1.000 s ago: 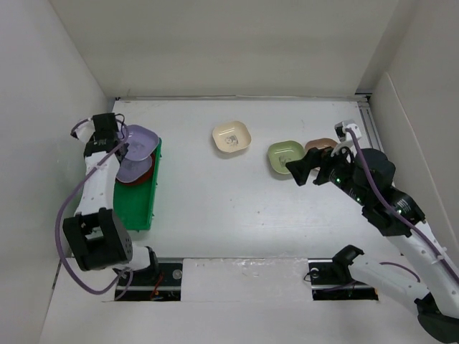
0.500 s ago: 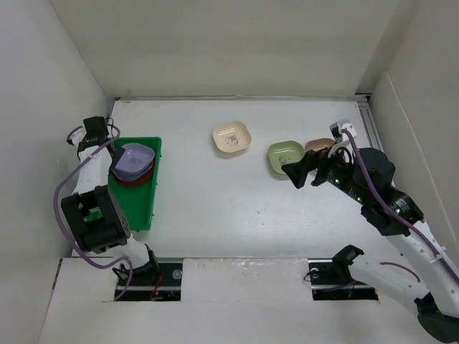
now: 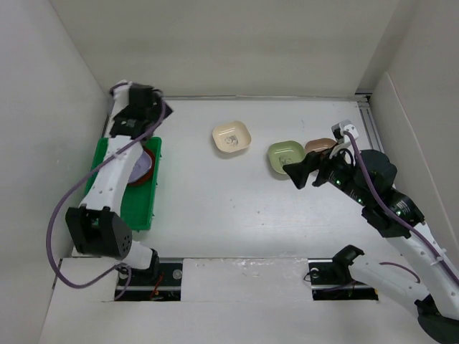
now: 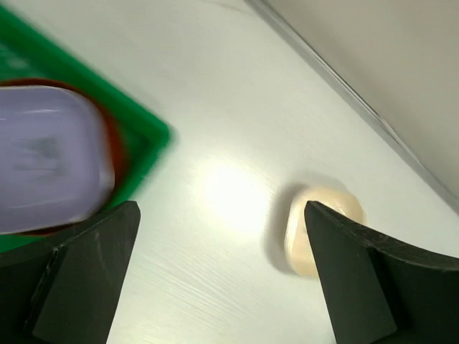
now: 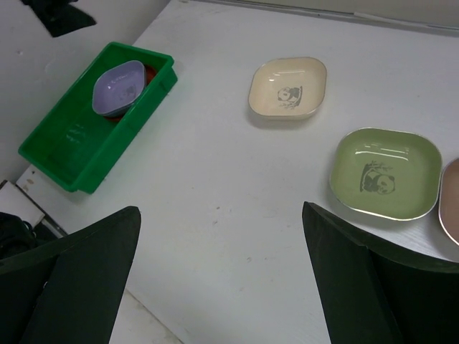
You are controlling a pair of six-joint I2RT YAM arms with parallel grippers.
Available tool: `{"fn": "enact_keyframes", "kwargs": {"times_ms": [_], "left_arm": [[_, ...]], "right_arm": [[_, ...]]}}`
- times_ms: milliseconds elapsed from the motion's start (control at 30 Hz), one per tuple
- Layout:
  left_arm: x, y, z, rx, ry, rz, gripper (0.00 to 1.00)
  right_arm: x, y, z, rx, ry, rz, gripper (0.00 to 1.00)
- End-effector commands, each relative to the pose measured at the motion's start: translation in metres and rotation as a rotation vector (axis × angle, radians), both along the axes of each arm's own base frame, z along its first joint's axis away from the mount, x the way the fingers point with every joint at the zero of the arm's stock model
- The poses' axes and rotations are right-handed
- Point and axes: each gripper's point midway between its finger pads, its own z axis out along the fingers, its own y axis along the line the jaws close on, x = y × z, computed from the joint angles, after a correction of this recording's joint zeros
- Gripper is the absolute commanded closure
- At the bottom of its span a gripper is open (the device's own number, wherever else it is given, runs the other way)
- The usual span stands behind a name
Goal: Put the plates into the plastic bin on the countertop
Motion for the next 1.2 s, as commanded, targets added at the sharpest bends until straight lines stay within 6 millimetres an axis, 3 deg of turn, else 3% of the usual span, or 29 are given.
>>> {"fn": "enact_keyframes", "kwargs": {"times_ms": [0,33,67,133,200,233,267,333,367,433,600,700,733,767,833,867,900,933,1033,1067,1133,1167], "left_arm": [[0.028,-0.085,-0.001,-0.009,0.002,-0.159,0.00],[0.040,-0.106,-0.028,0.002,0.066,-0.184,0.00],[0.043,-0.137,-0.036,0.007,0.085,-0.236,0.00],[0.063,-0.165,-0.057,0.031,0.130,-0.269,0.00],[0.070,-0.191,-0.071,0.033,0.154,-0.303,0.00],[0.079,-0.195,-0.069,0.031,0.145,-0.304,0.00],[0.081,-0.206,-0.092,0.040,0.192,-0.314,0.00],[0.087,-0.217,-0.102,0.036,0.199,-0.331,0.00],[0.090,-0.221,-0.121,0.035,0.230,-0.340,0.00],[0.091,-0.231,-0.134,0.029,0.245,-0.361,0.00],[0.091,-0.234,-0.181,0.032,0.328,-0.349,0.03],[0.087,-0.230,-0.201,0.045,0.372,-0.333,0.22],[0.086,-0.229,-0.207,0.049,0.383,-0.332,0.33],[0.083,-0.228,-0.212,0.053,0.395,-0.332,0.56],[0.083,-0.226,-0.217,0.057,0.401,-0.318,0.76],[0.083,-0.221,-0.217,0.077,0.403,-0.303,0.84],[0.084,-0.220,-0.208,0.081,0.384,-0.296,0.99],[0.085,-0.212,-0.201,0.090,0.379,-0.277,1.00],[0.088,-0.194,-0.153,0.078,0.313,-0.251,1.00],[0.087,-0.185,-0.117,0.068,0.257,-0.247,1.00],[0.083,-0.156,-0.085,0.073,0.218,-0.222,1.00],[0.075,-0.143,-0.080,0.092,0.229,-0.235,1.00]], "right_arm": [[0.010,-0.001,0.010,0.031,-0.039,-0.035,0.00],[0.013,0.001,0.009,0.031,-0.038,-0.035,0.00],[0.013,0.001,0.010,0.038,-0.032,-0.036,0.00],[0.014,-0.001,0.010,0.038,-0.032,-0.045,0.00],[0.015,-0.002,0.007,0.031,-0.026,-0.055,0.00],[0.014,-0.003,0.004,0.024,-0.016,-0.055,0.00],[0.013,-0.003,0.002,0.019,-0.008,-0.055,0.00],[0.013,-0.004,0.000,0.014,0.000,-0.055,0.00],[0.013,-0.004,0.000,0.014,0.000,-0.055,0.00],[0.013,-0.007,0.002,0.019,-0.008,-0.064,0.00],[0.013,-0.007,0.002,0.012,-0.013,-0.062,0.00],[0.011,-0.009,0.005,0.017,-0.021,-0.062,0.00],[0.011,-0.009,0.005,0.017,-0.021,-0.062,0.00],[0.011,-0.009,0.005,0.017,-0.021,-0.062,0.00],[0.011,-0.009,0.005,0.017,-0.021,-0.062,0.00],[0.011,-0.009,0.005,0.017,-0.021,-0.062,0.00],[0.011,-0.009,0.005,0.017,-0.021,-0.062,0.00],[0.011,-0.009,0.005,0.017,-0.021,-0.062,0.00],[0.011,-0.009,0.005,0.017,-0.021,-0.062,0.00],[0.011,-0.009,0.005,0.017,-0.021,-0.062,0.00],[0.009,-0.010,0.007,0.022,-0.029,-0.062,0.00],[0.007,-0.011,0.009,0.027,-0.036,-0.062,0.00]]}}
